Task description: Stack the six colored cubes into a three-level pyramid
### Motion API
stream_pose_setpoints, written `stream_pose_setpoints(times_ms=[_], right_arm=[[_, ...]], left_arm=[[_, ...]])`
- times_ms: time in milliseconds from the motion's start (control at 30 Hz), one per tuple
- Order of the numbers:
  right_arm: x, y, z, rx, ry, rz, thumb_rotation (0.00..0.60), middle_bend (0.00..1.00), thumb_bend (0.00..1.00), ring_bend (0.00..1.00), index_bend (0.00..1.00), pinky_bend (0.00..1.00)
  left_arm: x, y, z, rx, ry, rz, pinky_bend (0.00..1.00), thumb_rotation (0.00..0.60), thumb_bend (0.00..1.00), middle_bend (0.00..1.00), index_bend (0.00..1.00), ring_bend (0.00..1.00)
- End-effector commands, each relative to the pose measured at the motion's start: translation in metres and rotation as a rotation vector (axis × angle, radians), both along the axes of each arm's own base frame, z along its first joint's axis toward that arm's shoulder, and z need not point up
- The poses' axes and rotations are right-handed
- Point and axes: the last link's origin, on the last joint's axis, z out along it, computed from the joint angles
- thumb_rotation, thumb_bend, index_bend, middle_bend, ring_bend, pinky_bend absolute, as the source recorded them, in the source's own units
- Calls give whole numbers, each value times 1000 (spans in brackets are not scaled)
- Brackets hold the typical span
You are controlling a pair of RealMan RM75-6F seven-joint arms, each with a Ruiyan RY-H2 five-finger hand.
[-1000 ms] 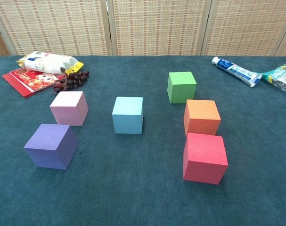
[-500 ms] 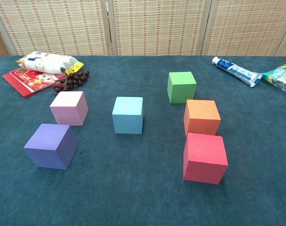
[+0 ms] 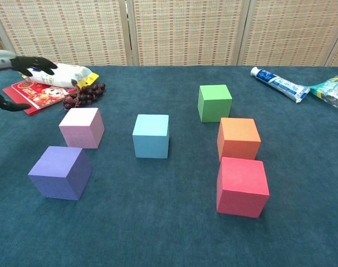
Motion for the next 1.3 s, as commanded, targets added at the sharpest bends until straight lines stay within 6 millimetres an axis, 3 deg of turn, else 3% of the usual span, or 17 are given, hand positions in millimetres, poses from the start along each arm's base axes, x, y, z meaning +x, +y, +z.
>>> stream_pose_setpoints(times_ms=[33, 533, 700, 833, 933, 1300], right_arm=[[-1, -3, -1, 6, 1, -11, 600, 66, 31, 0, 0, 75], [-12, -11, -6, 33, -9, -44, 600, 66, 30, 0, 0, 75], [-15, -11, -7, 37, -14, -53, 600, 66, 31, 0, 0, 75], [-16, -11, -9, 40, -18, -59, 600, 66, 30, 0, 0, 75], [-16, -12, -9, 42, -19, -59, 600, 66, 31, 0, 0, 75], [-14, -14, -7, 55, -17, -52, 600, 66, 30, 0, 0, 75]], left_arm=[[10, 15, -22, -84, 25, 5, 100, 600, 345, 28, 10, 1], [20, 33, -65, -176, 30, 51, 113, 600, 342, 23, 18, 5], [15, 35, -72, -187, 73, 59, 182, 600, 340, 104, 89, 103], [16, 38, -75, -161, 75, 48, 359, 600, 333, 255, 186, 253], [21, 37, -76, -157, 64, 36, 388, 600, 333, 346, 227, 317], [50, 23, -91, -201, 15, -50, 401, 600, 331, 345, 226, 321]])
